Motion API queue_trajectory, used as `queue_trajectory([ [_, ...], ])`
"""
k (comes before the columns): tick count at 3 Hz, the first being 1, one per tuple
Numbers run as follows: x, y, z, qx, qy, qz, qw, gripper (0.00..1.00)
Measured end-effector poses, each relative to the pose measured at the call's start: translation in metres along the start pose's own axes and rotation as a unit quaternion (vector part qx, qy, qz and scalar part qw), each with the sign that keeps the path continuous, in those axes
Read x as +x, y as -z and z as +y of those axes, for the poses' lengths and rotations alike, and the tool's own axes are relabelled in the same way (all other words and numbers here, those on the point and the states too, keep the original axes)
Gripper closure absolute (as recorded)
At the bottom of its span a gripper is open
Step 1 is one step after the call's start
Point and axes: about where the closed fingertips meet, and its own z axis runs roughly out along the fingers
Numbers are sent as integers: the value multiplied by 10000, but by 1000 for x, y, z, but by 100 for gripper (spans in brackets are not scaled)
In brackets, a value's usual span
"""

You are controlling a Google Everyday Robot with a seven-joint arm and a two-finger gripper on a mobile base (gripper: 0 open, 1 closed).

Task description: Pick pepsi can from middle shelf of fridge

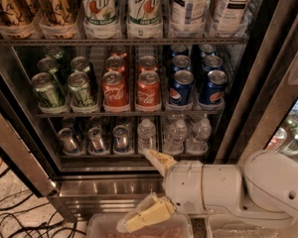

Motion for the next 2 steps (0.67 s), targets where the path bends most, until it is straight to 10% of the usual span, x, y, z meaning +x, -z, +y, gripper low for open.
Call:
queue_trajectory([
  [2, -6, 17, -43, 1211, 462, -748, 9887, 0],
])
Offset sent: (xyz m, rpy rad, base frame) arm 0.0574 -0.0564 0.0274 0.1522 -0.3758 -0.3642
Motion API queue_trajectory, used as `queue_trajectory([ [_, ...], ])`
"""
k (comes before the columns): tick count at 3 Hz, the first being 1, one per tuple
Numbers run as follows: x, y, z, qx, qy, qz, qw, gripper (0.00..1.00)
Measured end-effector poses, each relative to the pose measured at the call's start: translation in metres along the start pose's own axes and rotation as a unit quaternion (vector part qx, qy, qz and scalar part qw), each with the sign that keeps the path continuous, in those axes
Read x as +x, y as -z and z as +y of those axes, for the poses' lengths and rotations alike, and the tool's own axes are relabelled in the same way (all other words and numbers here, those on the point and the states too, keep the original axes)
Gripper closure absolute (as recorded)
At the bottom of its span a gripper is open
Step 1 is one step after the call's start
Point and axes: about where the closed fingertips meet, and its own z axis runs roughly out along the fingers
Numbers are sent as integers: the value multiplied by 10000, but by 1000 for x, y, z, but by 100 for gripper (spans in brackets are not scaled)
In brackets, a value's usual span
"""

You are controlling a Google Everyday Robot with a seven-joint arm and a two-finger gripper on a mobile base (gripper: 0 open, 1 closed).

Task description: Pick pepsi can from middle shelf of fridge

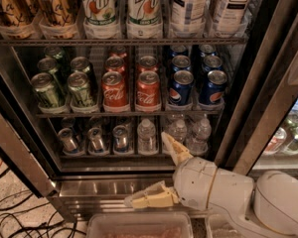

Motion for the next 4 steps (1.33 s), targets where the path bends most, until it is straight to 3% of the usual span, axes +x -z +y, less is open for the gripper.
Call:
queue_trajectory([
  [1, -4, 5, -14, 588, 249, -368, 9973, 0],
  [2, -6, 8, -33, 1012, 348, -592, 9925, 0],
  [3, -3, 22, -54, 1567, 157, -887, 9835, 0],
  [4, 3, 23, -60, 1652, 24, -959, 9816, 0],
])
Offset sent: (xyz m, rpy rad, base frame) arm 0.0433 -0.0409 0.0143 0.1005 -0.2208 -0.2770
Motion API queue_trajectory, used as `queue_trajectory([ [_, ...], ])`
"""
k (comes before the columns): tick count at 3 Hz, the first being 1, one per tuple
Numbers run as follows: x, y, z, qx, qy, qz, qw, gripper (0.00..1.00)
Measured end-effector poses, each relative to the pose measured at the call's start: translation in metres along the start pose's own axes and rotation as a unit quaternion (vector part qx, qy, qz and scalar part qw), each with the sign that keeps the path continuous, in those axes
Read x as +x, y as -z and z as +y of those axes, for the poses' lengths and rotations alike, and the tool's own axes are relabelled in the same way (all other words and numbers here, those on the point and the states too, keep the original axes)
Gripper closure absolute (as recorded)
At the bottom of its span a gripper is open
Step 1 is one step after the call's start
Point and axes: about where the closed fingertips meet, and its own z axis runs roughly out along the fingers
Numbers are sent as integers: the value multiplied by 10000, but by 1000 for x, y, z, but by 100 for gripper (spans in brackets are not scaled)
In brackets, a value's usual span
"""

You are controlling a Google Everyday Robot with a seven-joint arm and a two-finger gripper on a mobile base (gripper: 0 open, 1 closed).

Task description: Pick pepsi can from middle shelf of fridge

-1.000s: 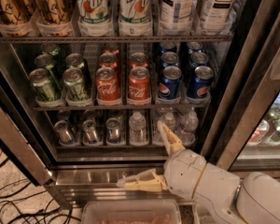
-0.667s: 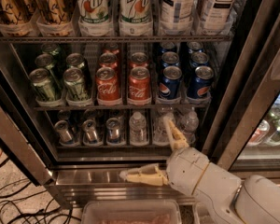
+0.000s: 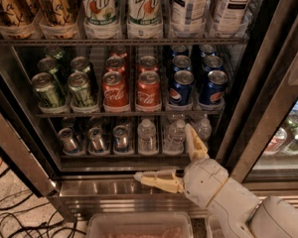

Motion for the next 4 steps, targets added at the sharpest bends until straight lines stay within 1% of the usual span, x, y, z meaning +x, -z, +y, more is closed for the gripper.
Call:
queue_trajectory([
  [1, -1, -1, -1, 37, 37, -6, 10000, 0],
  [2, -9, -4, -26, 440, 24, -97, 9990, 0],
  [3, -13, 3, -63, 1097, 12, -49, 9940, 0],
  [4, -7, 5, -87, 1486, -24, 80, 9889, 0],
])
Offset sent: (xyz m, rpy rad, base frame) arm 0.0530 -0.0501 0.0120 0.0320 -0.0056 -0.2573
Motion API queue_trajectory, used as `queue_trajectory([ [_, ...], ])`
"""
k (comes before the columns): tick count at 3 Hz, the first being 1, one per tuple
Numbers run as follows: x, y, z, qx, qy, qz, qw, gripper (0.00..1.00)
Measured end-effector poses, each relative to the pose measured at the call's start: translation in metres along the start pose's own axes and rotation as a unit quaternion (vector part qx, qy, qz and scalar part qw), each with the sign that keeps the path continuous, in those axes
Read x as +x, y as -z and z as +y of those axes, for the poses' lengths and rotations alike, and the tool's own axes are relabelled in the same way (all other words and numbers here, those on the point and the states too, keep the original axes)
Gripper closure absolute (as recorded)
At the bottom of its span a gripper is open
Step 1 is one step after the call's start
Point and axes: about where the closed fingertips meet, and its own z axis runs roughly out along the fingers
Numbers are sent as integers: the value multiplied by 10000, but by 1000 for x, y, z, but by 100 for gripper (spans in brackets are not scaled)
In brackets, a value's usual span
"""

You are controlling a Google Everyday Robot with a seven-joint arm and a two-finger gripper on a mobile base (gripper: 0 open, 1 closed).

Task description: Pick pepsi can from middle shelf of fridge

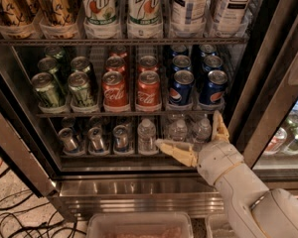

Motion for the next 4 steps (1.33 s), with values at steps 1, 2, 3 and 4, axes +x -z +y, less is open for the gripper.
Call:
queue_trajectory([
  [1, 16, -23, -20, 110, -68, 22, 9999, 0],
  [2, 16, -24, -20, 104, -71, 19, 9999, 0],
  [3, 15, -24, -20, 201, 71, -24, 9998, 0],
  [4, 6, -49, -21, 220, 183, -139, 9995, 0],
])
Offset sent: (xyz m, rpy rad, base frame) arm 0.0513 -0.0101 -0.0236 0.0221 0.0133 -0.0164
